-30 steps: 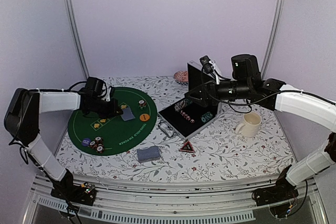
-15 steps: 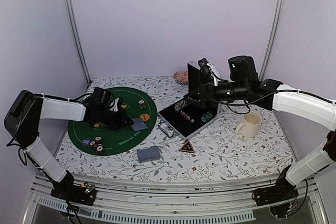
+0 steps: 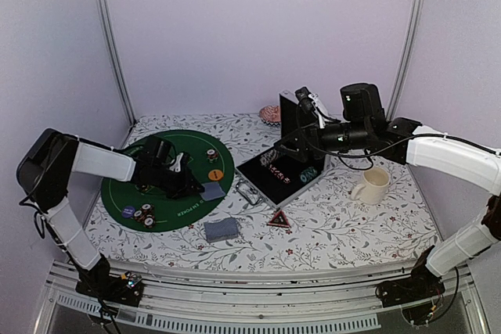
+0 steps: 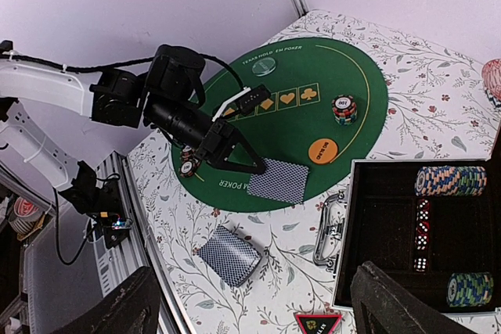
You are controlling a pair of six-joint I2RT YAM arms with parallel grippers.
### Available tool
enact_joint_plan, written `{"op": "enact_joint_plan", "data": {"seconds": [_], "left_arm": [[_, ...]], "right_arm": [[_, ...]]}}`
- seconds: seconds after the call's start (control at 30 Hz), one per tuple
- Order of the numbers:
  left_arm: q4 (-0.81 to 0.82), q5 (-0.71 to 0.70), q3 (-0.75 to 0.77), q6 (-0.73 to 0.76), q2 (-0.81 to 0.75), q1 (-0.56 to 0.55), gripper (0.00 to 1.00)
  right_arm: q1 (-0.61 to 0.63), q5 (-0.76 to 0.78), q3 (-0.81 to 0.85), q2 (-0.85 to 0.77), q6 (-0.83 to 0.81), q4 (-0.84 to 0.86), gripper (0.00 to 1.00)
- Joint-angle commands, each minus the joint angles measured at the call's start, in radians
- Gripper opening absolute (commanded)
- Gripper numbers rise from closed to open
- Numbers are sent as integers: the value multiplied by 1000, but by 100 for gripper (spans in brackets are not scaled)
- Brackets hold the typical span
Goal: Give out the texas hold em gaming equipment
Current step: Distribute the poker card in the big blind area.
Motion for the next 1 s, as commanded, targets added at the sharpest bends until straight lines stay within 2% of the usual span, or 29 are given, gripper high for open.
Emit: {"op": "enact_joint_plan", "data": {"seconds": [0.0, 0.07, 0.1, 0.27, 0.4, 0.53, 0.63, 0.67, 0.7, 0.97], "left_arm": [[-93, -45, 67, 69, 23, -16, 32], [-152, -100, 91, 98, 12, -16, 52], [-175, -125, 100, 111, 3, -16, 58], [-290, -241, 146, 174, -47, -28, 77], [-343, -296, 179, 270, -98, -90, 80], [-421, -240, 185, 337, -135, -179, 81], [-470, -260, 138, 298, -164, -235, 87], [-479, -273, 118, 281, -169, -247, 96], [-491, -289, 103, 262, -171, -259, 98], [-504, -449, 75, 189, -121, -380, 98]], "right_arm": [[-2, -10, 26, -3, -10, -13, 86], [-1, -9, 28, 0, -8, -16, 87], [-2, -7, 29, -1, -8, -17, 87], [-1, -4, 31, 4, -3, -22, 87], [0, -8, 33, 17, 4, -25, 87], [9, -11, 33, 33, 10, -39, 87], [24, -7, 28, 44, 16, -41, 87], [29, -8, 23, 49, 20, -37, 87], [36, -9, 19, 57, 25, -37, 87], [79, -7, 10, 95, 43, -47, 87]]}}
